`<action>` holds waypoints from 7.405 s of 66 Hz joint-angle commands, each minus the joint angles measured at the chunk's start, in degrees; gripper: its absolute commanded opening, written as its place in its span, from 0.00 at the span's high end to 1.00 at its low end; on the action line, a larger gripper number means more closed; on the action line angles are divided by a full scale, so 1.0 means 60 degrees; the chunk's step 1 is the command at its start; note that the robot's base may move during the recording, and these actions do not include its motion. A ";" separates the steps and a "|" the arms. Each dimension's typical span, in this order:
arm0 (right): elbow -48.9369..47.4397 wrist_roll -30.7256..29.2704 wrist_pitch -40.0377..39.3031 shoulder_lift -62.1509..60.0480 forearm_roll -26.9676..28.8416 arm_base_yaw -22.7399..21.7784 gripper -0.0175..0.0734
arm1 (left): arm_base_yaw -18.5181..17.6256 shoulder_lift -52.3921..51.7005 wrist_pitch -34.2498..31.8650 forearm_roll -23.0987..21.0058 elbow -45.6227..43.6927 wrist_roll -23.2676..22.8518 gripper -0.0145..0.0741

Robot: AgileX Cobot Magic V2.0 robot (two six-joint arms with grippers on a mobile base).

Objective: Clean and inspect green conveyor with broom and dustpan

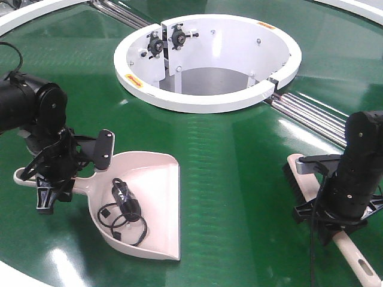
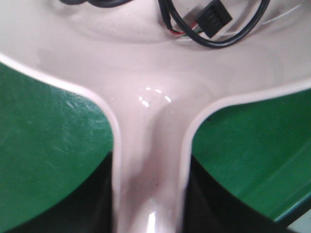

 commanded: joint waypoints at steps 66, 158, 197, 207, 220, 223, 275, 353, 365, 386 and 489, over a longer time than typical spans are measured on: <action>-0.0160 -0.0055 -0.0082 -0.0251 -0.0066 -0.0062 0.41 | -0.0025 -0.0435 0.0050 0.0006 -0.0261 -0.0183 0.45; -0.0160 -0.0008 -0.2817 -0.6219 -0.0168 -0.0062 0.41 | -0.0025 -0.5315 -0.0614 -0.1737 -0.0261 -0.4889 0.31; 0.0216 -0.0075 -0.3141 -1.0951 0.0080 0.0203 0.41 | -0.0025 -1.0132 -0.4724 -0.1755 0.3047 -0.6881 0.31; 0.2338 -0.0036 -0.4109 -1.2897 -0.0270 0.1075 0.41 | -0.0025 -1.2144 -0.6786 -0.1997 0.5800 -0.7840 0.31; 0.5175 0.0446 -0.4812 -1.5136 -0.0594 0.1059 0.41 | -0.0025 -1.3752 -0.7020 -0.2112 0.8384 -0.7930 0.31; 0.5610 0.0436 -0.4812 -1.5530 -0.0627 0.1059 0.41 | -0.0025 -1.3906 -0.7012 -0.2218 0.8802 -0.7930 0.31; 0.7198 0.0382 -0.6803 -1.6586 -0.0477 0.1059 0.82 | -0.0025 -1.3957 -0.7947 -0.2745 0.9738 -0.7828 0.85; 0.7198 0.0382 -0.6741 -1.6586 -0.0473 0.1059 0.82 | 0.1705 -1.7464 -1.0696 -0.0913 1.3054 -1.2237 0.84; 0.7198 0.0382 -0.6748 -1.6577 -0.0465 0.1059 0.82 | 0.1715 -1.7473 -1.0671 -0.0918 1.3063 -1.1954 0.84; 0.7198 0.0382 -0.6739 -1.6577 -0.0465 0.1059 0.82 | 0.1715 -1.7465 -1.0656 -0.0926 1.3063 -1.1963 0.84; 1.0306 0.0846 -1.1147 -1.6805 -0.0479 -0.0151 0.82 | 0.1715 -1.7465 -1.0656 -0.0926 1.3063 -1.1956 0.84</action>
